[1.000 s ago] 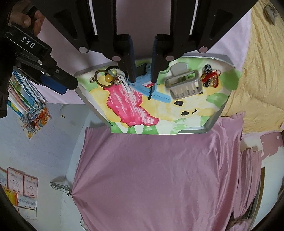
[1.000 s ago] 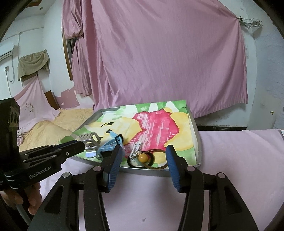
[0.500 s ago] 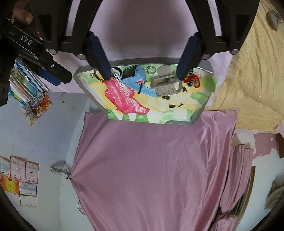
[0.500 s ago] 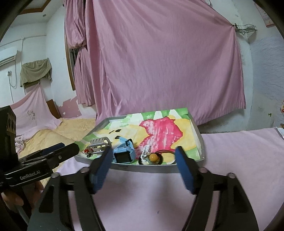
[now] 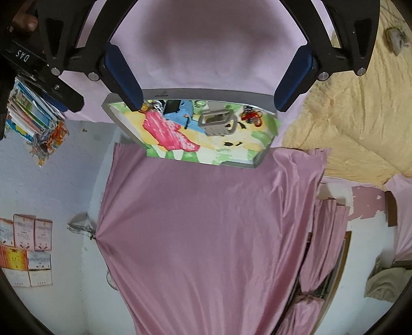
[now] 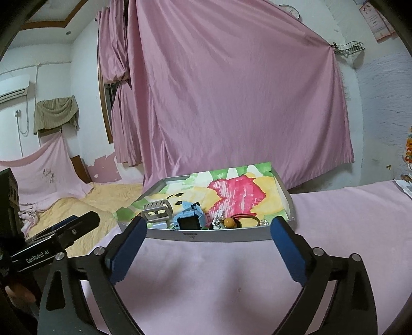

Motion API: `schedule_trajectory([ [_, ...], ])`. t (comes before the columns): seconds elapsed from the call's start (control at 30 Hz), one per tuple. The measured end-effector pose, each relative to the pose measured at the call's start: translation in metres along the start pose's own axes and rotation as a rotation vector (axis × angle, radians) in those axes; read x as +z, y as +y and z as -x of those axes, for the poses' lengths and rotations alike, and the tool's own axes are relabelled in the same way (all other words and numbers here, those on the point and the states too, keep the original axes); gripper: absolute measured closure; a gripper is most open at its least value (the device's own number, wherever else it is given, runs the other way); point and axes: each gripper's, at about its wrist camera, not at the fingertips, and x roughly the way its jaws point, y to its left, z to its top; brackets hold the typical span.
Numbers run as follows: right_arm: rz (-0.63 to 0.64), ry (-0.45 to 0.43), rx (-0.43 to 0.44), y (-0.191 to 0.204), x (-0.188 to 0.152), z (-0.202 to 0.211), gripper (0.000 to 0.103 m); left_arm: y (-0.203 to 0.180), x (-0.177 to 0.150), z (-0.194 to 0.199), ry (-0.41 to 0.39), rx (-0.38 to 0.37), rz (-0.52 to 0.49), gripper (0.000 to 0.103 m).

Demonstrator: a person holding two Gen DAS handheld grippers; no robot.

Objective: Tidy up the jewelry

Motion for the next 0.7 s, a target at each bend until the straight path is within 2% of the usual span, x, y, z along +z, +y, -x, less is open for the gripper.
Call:
schedule_trajectory([
  [0.4,-0.007,-0.053,-0.019,0.003,-0.020,0.031,0.003,0.010,-0.019,0.038,-0.045,0.051,-0.020,0.001],
  [0.7,0.003,-0.095,-0.064,0.007,-0.038,0.056,0.002,0.018,-0.041,0.061,-0.057,0.062,0.004,0.001],
])
